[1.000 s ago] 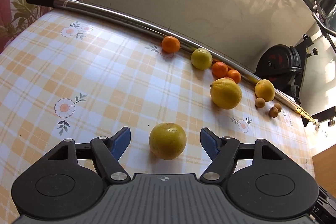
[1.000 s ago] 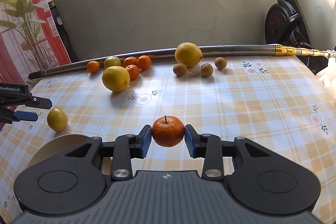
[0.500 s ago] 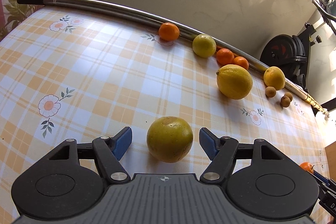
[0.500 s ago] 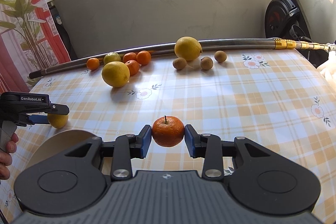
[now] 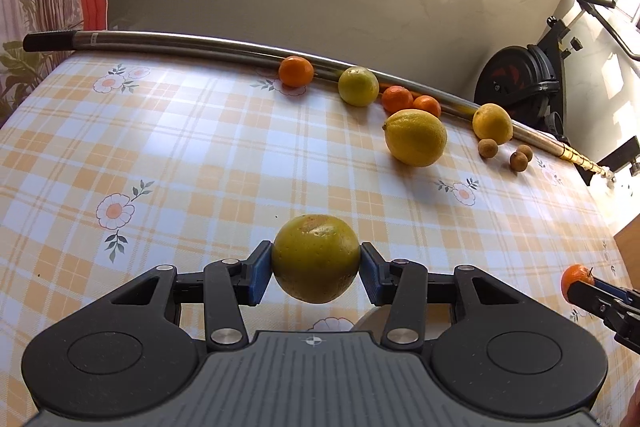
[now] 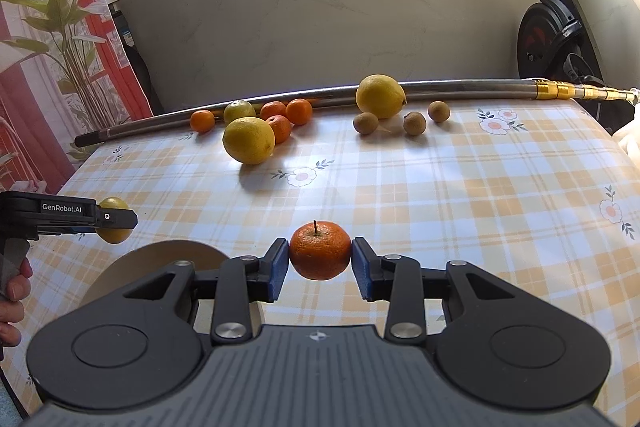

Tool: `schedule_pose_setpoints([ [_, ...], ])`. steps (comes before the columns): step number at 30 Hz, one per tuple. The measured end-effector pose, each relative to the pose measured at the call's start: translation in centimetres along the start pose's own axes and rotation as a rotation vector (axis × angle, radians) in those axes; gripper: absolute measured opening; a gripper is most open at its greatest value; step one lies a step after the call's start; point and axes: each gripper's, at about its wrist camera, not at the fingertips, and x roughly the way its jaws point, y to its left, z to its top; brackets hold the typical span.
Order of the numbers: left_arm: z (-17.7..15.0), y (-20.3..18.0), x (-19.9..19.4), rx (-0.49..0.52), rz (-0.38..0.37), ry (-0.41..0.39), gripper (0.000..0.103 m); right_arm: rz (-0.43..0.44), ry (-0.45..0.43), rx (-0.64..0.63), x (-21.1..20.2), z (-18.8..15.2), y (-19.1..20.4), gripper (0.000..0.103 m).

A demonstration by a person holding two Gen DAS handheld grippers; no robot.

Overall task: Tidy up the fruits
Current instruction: 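Carry the grapefruit in the left tool over the cream plate while the right tool carries the tangerine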

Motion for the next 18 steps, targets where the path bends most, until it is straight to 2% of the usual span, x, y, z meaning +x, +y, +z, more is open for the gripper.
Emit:
schedule_pose_setpoints([
  [10,-3.4,-2.0,-5.8,0.175,-0.07,-0.055,0.049,0.049,0.022,-0.056,-1.0,-1.5,2.4,0.037],
  [18,-5.9,-3.1,-7.2,0.202,-0.101,-0.033,0.049,0.081,0.071,-0.072,-1.3,-3.1,3.5,0.037],
])
